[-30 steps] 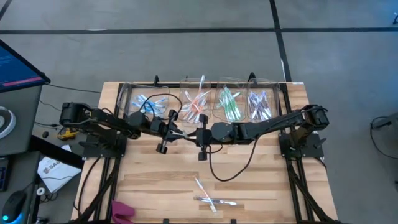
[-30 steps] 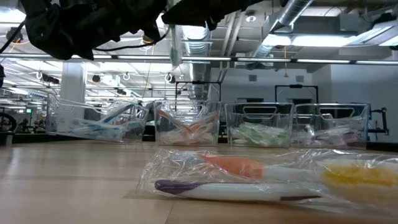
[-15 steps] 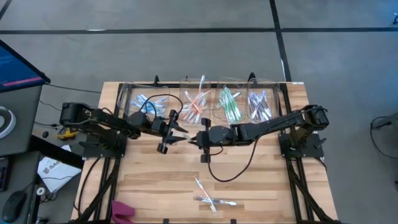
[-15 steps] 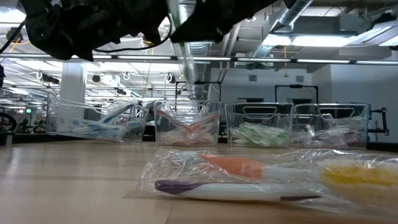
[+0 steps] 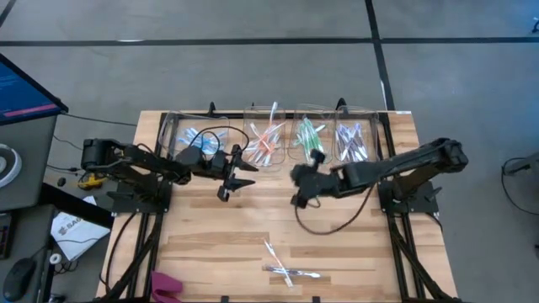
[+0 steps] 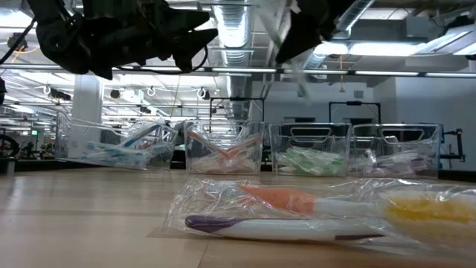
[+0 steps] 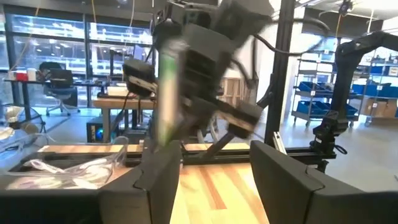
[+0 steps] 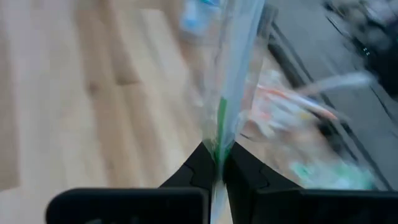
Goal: Pick & Place Toothbrushes
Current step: Put the green toothbrush into the middle right transparent bin, then put the orange toothbrush into the middle left transparent bin
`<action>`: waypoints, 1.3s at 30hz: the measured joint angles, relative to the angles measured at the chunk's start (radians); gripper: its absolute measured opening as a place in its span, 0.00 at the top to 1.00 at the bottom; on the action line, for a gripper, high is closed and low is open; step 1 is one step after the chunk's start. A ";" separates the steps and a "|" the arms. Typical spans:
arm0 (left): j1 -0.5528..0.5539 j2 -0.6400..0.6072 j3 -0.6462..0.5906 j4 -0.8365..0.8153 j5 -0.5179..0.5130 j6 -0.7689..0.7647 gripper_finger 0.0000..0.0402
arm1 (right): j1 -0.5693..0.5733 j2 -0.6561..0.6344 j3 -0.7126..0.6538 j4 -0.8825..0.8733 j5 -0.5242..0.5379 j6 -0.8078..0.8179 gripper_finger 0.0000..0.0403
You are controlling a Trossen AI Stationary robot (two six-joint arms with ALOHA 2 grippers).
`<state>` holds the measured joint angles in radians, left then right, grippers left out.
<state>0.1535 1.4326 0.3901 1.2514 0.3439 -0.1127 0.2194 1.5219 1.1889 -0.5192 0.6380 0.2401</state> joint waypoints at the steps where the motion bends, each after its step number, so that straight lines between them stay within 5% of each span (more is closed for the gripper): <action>1: 0.000 0.000 0.000 -0.001 0.000 0.000 0.53 | -0.013 -0.019 0.000 -0.035 0.011 0.033 0.97; 6: 0.000 0.000 0.000 -0.023 0.002 0.028 0.54 | -0.143 -0.103 0.000 -0.165 -0.013 0.132 0.97; 11: -0.002 0.000 0.000 -0.074 0.002 0.085 0.55 | -0.345 -0.124 0.000 -0.200 -0.192 0.160 0.97; 21: -0.002 0.000 0.000 -0.175 0.002 0.089 0.54 | -0.651 0.038 0.001 -0.188 -0.415 0.117 0.94; 30: -0.002 0.001 0.000 -0.229 0.001 0.090 0.54 | -0.719 0.155 0.001 -0.177 -0.430 0.094 0.71; 39: -0.005 0.001 0.000 -0.255 -0.014 0.151 0.54 | -0.675 0.070 0.031 -0.225 -0.429 0.033 0.50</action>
<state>0.1485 1.4334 0.3897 0.9969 0.3299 0.0382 -0.4552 1.5918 1.2203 -0.7439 0.2089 0.2734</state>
